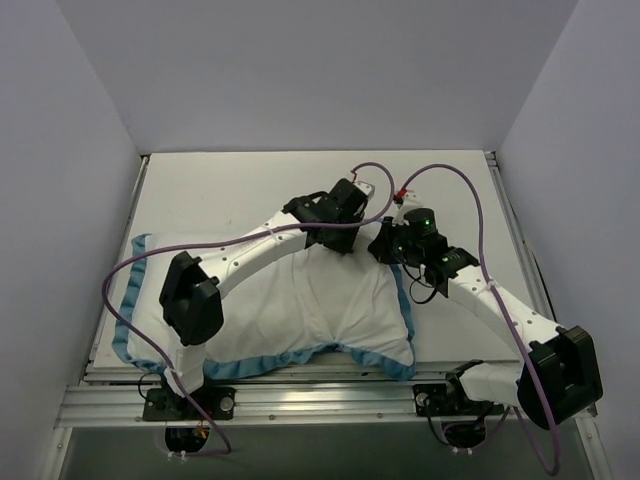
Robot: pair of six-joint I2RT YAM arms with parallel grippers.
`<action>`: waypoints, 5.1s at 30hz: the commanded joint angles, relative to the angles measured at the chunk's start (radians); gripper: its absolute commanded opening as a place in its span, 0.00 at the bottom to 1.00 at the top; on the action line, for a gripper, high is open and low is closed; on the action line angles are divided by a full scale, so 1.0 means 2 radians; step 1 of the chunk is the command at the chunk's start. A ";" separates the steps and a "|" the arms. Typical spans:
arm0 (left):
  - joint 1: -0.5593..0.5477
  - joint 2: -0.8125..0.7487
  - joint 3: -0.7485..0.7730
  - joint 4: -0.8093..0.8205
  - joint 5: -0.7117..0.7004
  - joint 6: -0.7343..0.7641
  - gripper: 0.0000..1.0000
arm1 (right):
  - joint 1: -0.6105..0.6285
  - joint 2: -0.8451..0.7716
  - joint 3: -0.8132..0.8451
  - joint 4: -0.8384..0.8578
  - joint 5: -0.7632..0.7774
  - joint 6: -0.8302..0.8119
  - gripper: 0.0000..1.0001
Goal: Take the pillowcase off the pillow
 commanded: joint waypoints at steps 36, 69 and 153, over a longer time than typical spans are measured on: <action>-0.061 -0.385 -0.355 0.097 0.138 0.077 0.02 | -0.051 0.031 0.055 -0.080 0.112 0.043 0.00; -0.133 -0.368 -0.347 0.140 0.289 0.113 0.02 | -0.061 0.130 0.088 -0.007 0.089 0.027 0.00; 0.067 -0.245 -0.276 0.189 0.003 -0.041 0.02 | 0.153 -0.073 -0.029 -0.198 0.346 0.199 0.01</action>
